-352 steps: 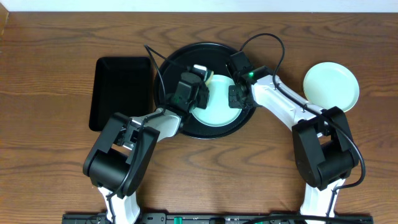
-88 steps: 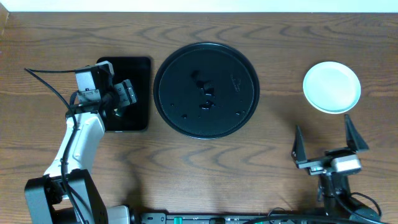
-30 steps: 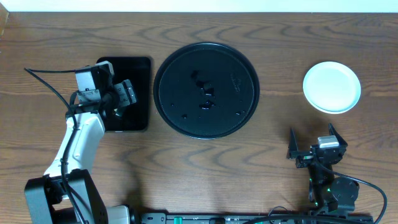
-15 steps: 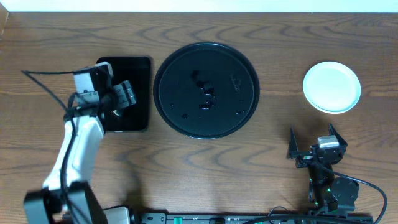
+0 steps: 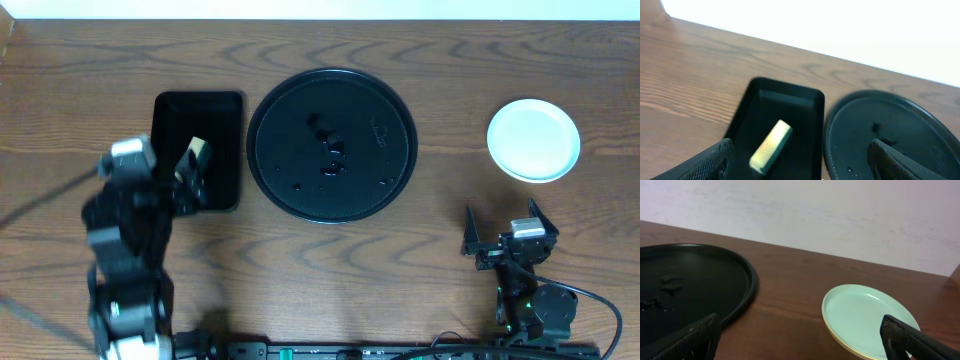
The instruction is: Clean dirty plates on tray and stack at the side
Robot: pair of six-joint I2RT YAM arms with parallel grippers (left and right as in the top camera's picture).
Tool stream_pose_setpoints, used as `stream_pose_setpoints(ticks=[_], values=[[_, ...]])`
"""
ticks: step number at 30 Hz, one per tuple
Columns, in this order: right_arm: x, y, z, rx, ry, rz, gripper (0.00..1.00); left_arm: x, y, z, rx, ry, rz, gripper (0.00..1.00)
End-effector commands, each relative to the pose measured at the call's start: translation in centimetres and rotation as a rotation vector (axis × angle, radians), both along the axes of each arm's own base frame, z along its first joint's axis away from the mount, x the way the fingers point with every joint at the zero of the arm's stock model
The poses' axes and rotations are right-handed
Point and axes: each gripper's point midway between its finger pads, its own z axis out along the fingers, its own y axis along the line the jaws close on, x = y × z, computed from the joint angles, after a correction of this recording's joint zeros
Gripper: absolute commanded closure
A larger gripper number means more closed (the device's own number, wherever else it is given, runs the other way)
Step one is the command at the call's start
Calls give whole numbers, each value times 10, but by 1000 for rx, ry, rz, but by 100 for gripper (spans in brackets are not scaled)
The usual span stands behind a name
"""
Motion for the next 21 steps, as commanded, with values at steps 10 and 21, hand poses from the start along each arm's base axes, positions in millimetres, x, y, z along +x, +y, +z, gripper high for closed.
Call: stream_pose_setpoints(ticks=[10, 21], values=[[0, -1, 0, -8, -1, -3, 1, -47, -12, -59, 46, -157, -5, 15], [0, -1, 0, -8, -1, -3, 1, -51, -31, 3, 75, -589, -68, 15]])
